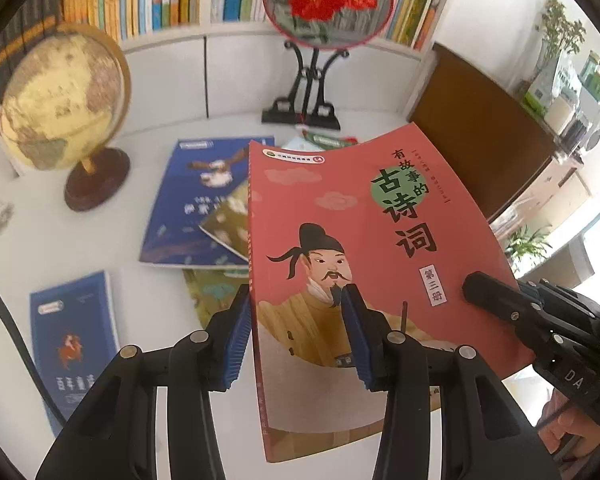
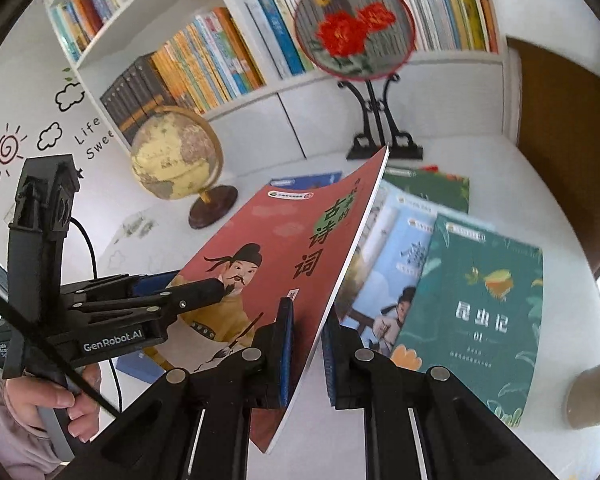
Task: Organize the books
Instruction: 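Lift the red book with both grippers and carry it over the dark blue book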
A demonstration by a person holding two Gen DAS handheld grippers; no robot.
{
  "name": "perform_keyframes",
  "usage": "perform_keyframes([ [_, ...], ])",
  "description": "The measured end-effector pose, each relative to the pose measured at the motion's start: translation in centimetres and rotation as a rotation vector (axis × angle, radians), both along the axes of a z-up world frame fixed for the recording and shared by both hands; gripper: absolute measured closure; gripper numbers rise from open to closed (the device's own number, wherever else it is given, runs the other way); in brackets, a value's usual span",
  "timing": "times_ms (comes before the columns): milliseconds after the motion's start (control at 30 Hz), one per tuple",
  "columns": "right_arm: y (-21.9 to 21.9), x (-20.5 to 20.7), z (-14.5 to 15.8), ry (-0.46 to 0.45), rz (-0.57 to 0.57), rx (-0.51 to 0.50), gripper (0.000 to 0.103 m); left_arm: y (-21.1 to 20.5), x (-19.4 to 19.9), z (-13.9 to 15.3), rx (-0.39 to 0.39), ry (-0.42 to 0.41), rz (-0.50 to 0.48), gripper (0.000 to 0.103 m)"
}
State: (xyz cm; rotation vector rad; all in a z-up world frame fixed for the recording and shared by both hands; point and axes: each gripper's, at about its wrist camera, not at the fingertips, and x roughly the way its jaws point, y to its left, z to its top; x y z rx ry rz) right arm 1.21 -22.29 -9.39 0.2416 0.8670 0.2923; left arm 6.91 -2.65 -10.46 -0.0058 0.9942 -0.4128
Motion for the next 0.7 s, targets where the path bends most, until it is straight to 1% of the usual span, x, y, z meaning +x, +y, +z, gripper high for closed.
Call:
perform_keyframes([
  [467, 3.5, 0.4, 6.3, -0.125, 0.044, -0.032, 0.09, 3.9, -0.1, 5.6, -0.043, -0.125, 0.051, 0.062],
  [700, 6.7, 1.2, 8.4, -0.162, 0.081, -0.037, 0.09, 7.4, -0.1, 6.9, -0.047, -0.166, 0.099, 0.062],
])
